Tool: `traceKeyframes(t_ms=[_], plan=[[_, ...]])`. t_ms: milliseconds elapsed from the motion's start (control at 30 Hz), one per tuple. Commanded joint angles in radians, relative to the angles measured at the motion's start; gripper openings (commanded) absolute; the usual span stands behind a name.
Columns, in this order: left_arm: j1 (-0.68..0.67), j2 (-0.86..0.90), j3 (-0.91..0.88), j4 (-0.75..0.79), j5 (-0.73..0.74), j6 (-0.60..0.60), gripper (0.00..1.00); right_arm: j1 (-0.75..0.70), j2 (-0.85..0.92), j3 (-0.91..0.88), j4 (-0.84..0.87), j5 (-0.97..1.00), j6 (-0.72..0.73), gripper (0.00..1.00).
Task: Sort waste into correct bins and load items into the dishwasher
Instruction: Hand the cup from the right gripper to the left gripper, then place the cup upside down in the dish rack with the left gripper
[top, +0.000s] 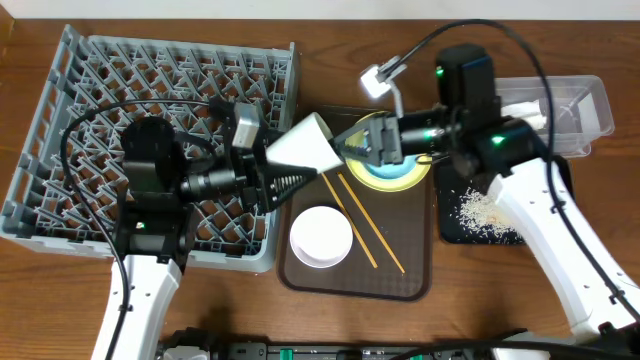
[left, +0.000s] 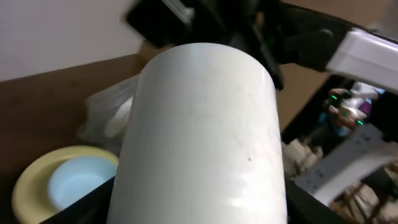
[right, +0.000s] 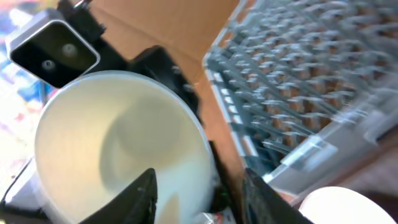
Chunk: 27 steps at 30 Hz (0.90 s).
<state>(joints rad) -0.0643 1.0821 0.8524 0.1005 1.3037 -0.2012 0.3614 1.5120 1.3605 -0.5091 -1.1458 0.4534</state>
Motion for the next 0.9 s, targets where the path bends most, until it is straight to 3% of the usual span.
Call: traceKeyframes(t_ms=[0, 100, 233, 300, 367, 633, 867], plan=[[0.032, 0.004, 0.017, -0.079, -0.086, 0.074, 0.57, -0.067, 0.0, 0.005, -0.057, 0.128, -0.062, 0.45], [0.052, 0.004, 0.017, -0.21, -0.246, 0.132, 0.56, -0.111, 0.0, 0.005, -0.137, 0.31, -0.101, 0.45], [0.072, -0.001, 0.018, -0.381, -0.585, 0.134, 0.48, -0.142, -0.002, 0.006, -0.226, 0.436, -0.176, 0.43], [0.085, -0.01, 0.018, -0.445, -0.695, 0.133, 0.37, -0.153, -0.003, 0.015, -0.285, 0.505, -0.203, 0.43], [0.104, -0.024, 0.025, -0.512, -0.766, 0.131, 0.3, -0.164, -0.003, 0.034, -0.349, 0.576, -0.229, 0.43], [0.203, -0.051, 0.116, -0.842, -1.045, 0.118, 0.29, -0.24, -0.003, 0.152, -0.61, 0.806, -0.321, 0.43], [0.271, -0.013, 0.119, -0.998, -1.115, 0.118, 0.29, -0.263, -0.003, 0.156, -0.638, 0.817, -0.34, 0.43]])
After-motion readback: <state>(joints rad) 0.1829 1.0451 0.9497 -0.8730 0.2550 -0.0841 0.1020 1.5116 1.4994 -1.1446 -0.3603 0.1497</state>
